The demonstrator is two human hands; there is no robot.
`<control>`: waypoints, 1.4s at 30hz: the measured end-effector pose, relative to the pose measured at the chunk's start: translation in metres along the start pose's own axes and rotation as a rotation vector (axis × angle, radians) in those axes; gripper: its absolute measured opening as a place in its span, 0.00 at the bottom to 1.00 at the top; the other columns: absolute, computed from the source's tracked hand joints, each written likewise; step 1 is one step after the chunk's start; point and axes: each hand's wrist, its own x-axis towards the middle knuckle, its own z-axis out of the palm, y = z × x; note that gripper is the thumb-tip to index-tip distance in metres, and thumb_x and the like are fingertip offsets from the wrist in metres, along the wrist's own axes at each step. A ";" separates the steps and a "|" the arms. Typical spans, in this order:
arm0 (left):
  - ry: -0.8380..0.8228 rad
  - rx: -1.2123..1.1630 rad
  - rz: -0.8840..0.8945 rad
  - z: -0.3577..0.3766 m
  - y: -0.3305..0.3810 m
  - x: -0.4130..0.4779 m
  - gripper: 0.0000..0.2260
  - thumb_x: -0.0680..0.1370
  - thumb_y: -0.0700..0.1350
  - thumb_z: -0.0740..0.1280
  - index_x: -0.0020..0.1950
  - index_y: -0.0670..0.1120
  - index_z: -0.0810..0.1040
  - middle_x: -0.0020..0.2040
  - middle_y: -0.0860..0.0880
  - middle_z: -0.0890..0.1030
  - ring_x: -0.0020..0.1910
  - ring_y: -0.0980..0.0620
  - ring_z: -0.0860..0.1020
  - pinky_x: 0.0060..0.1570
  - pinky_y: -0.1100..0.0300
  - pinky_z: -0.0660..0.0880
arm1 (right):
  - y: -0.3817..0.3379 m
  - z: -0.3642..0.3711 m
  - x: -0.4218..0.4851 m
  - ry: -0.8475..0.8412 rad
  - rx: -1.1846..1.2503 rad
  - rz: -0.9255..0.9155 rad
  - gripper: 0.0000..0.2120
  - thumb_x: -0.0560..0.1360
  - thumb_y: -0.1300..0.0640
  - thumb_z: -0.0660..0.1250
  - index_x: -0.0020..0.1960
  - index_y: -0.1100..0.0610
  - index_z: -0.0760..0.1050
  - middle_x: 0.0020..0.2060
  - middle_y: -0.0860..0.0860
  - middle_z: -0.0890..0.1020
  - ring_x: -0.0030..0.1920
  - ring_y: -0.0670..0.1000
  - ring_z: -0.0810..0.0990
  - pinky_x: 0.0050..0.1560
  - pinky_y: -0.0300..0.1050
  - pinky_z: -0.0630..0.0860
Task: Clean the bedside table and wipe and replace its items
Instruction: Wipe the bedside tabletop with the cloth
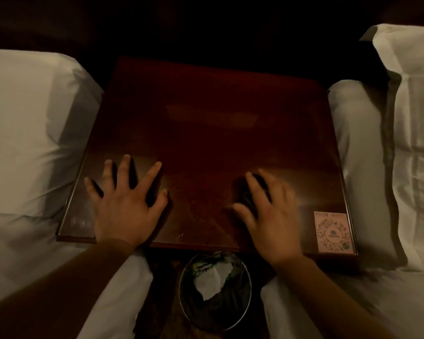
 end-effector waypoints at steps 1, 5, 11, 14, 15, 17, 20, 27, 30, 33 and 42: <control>0.000 0.000 0.006 0.000 0.000 0.001 0.27 0.77 0.68 0.51 0.76 0.67 0.59 0.79 0.43 0.59 0.79 0.37 0.52 0.72 0.28 0.48 | -0.001 0.002 0.000 -0.029 0.003 -0.011 0.28 0.78 0.41 0.59 0.74 0.52 0.67 0.72 0.53 0.68 0.70 0.57 0.65 0.67 0.55 0.67; -0.025 -0.009 -0.008 0.001 0.000 -0.002 0.26 0.77 0.67 0.51 0.76 0.67 0.59 0.80 0.43 0.58 0.79 0.37 0.51 0.72 0.29 0.47 | -0.026 0.010 0.006 -0.050 0.077 0.107 0.27 0.78 0.46 0.63 0.75 0.52 0.64 0.71 0.52 0.70 0.69 0.57 0.67 0.67 0.54 0.68; -0.029 -0.002 -0.017 -0.006 0.001 -0.001 0.27 0.77 0.68 0.50 0.76 0.67 0.58 0.80 0.44 0.57 0.79 0.38 0.50 0.72 0.29 0.47 | -0.031 0.017 -0.019 -0.096 -0.077 -0.212 0.25 0.78 0.42 0.59 0.72 0.50 0.67 0.70 0.51 0.72 0.68 0.56 0.70 0.63 0.55 0.70; -0.025 -0.012 0.001 -0.006 0.005 0.000 0.27 0.77 0.68 0.50 0.76 0.67 0.58 0.80 0.43 0.57 0.79 0.37 0.51 0.72 0.29 0.47 | 0.016 -0.009 0.001 0.025 -0.111 0.127 0.21 0.76 0.47 0.64 0.66 0.54 0.74 0.56 0.58 0.75 0.55 0.58 0.74 0.51 0.52 0.72; -0.025 -0.013 0.004 -0.005 0.006 0.002 0.27 0.77 0.68 0.50 0.76 0.67 0.58 0.80 0.43 0.57 0.79 0.37 0.51 0.72 0.29 0.47 | 0.025 -0.015 0.007 0.050 -0.067 0.199 0.19 0.76 0.48 0.65 0.64 0.54 0.75 0.52 0.57 0.75 0.52 0.56 0.74 0.48 0.49 0.72; -0.034 -0.007 -0.005 -0.004 0.005 0.001 0.27 0.77 0.68 0.50 0.76 0.67 0.58 0.80 0.44 0.57 0.79 0.37 0.51 0.72 0.29 0.47 | 0.026 -0.021 0.016 0.063 0.187 0.294 0.13 0.76 0.48 0.65 0.59 0.50 0.75 0.48 0.49 0.78 0.47 0.48 0.76 0.44 0.46 0.74; -0.027 -0.006 -0.010 -0.003 0.001 -0.002 0.26 0.77 0.68 0.51 0.76 0.67 0.59 0.80 0.43 0.58 0.79 0.37 0.51 0.72 0.29 0.48 | 0.010 -0.023 0.020 0.054 0.394 0.294 0.08 0.77 0.48 0.65 0.54 0.48 0.75 0.45 0.40 0.77 0.50 0.47 0.76 0.50 0.52 0.77; -0.031 -0.003 -0.007 -0.001 0.003 0.001 0.26 0.77 0.68 0.51 0.76 0.67 0.59 0.80 0.44 0.58 0.79 0.38 0.51 0.72 0.30 0.47 | -0.008 0.001 -0.025 -0.037 0.049 0.109 0.29 0.78 0.42 0.59 0.76 0.50 0.60 0.77 0.50 0.59 0.76 0.56 0.58 0.72 0.57 0.62; -0.046 -0.011 -0.019 -0.003 -0.004 0.000 0.27 0.77 0.68 0.50 0.76 0.67 0.60 0.80 0.44 0.57 0.79 0.38 0.50 0.73 0.30 0.46 | -0.056 0.030 -0.030 -0.128 0.012 -0.159 0.30 0.79 0.41 0.56 0.77 0.49 0.56 0.78 0.49 0.59 0.77 0.54 0.56 0.75 0.57 0.58; -0.025 -0.047 -0.048 -0.005 -0.009 -0.006 0.27 0.77 0.66 0.49 0.76 0.64 0.63 0.80 0.45 0.59 0.80 0.40 0.51 0.74 0.31 0.46 | -0.049 0.029 -0.013 -0.196 -0.045 -0.390 0.26 0.79 0.43 0.58 0.75 0.49 0.62 0.75 0.49 0.65 0.75 0.53 0.62 0.75 0.56 0.59; -0.041 0.005 -0.003 0.006 0.002 0.000 0.27 0.78 0.67 0.48 0.77 0.65 0.57 0.80 0.42 0.57 0.79 0.36 0.50 0.71 0.28 0.46 | 0.015 0.003 -0.023 0.034 -0.063 0.211 0.25 0.79 0.49 0.63 0.74 0.54 0.64 0.74 0.52 0.66 0.75 0.57 0.60 0.73 0.56 0.62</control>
